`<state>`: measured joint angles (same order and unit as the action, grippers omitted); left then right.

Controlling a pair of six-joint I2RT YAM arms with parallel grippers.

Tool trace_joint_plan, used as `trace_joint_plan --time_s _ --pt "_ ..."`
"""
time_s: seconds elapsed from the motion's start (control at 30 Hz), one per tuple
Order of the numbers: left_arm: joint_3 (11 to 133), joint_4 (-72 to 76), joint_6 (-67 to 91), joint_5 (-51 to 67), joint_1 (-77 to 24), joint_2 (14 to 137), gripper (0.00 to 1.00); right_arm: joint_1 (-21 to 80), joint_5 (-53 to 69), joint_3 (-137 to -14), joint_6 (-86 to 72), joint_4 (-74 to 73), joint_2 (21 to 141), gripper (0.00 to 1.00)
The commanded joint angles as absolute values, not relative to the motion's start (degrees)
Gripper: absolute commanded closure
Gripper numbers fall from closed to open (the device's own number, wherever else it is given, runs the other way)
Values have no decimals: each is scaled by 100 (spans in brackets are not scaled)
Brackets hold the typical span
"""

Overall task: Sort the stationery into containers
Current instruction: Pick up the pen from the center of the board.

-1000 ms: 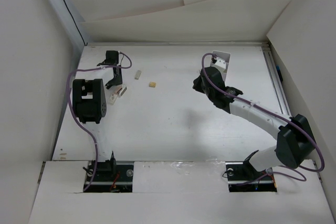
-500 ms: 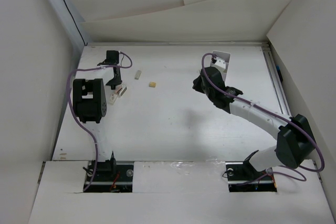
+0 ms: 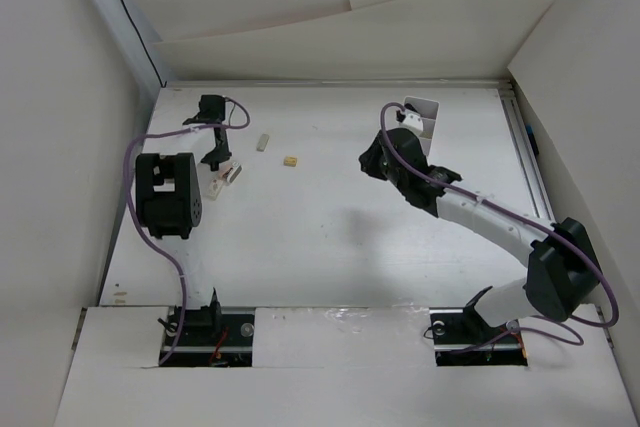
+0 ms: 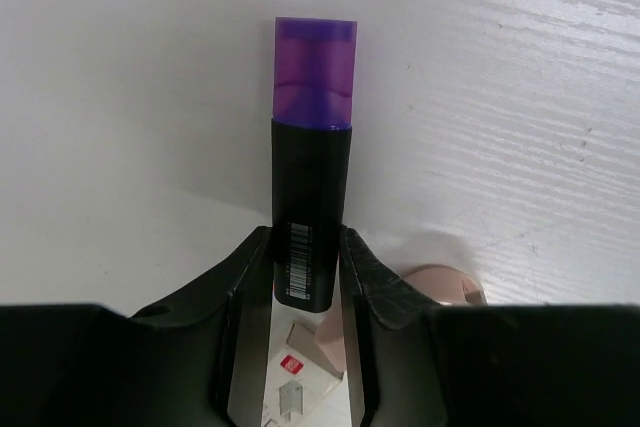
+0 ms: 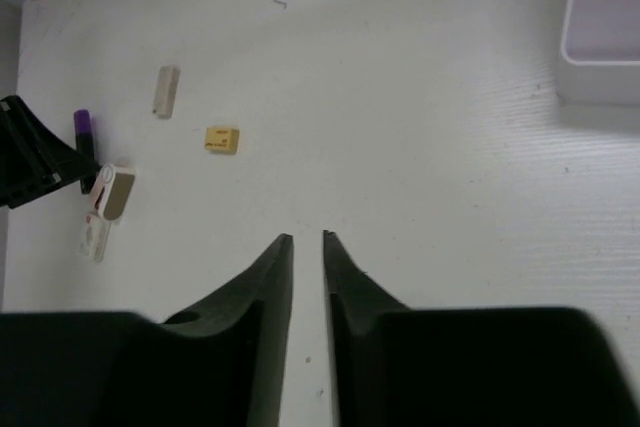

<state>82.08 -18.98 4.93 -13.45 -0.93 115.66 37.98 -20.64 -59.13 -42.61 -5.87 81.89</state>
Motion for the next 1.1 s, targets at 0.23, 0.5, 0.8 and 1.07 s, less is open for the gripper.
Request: trace_joint_plan --time_s 0.23,0.5,0.8,1.07 --pt "8569 -2030 1089 -1284 -79 9792 100 3551 -326 -5863 -3955 105 8104 61" --pt "7581 -1812 1915 -369 -1304 8362 100 3376 438 -5651 -3902 536 7743 45" --pt "4870 596 2733 562 -2477 7120 100 3322 1142 -5379 -3797 967 7479 24" --pt "4210 1195 2628 273 -3708 6926 100 3322 1652 -5546 -3797 1020 7883 18"
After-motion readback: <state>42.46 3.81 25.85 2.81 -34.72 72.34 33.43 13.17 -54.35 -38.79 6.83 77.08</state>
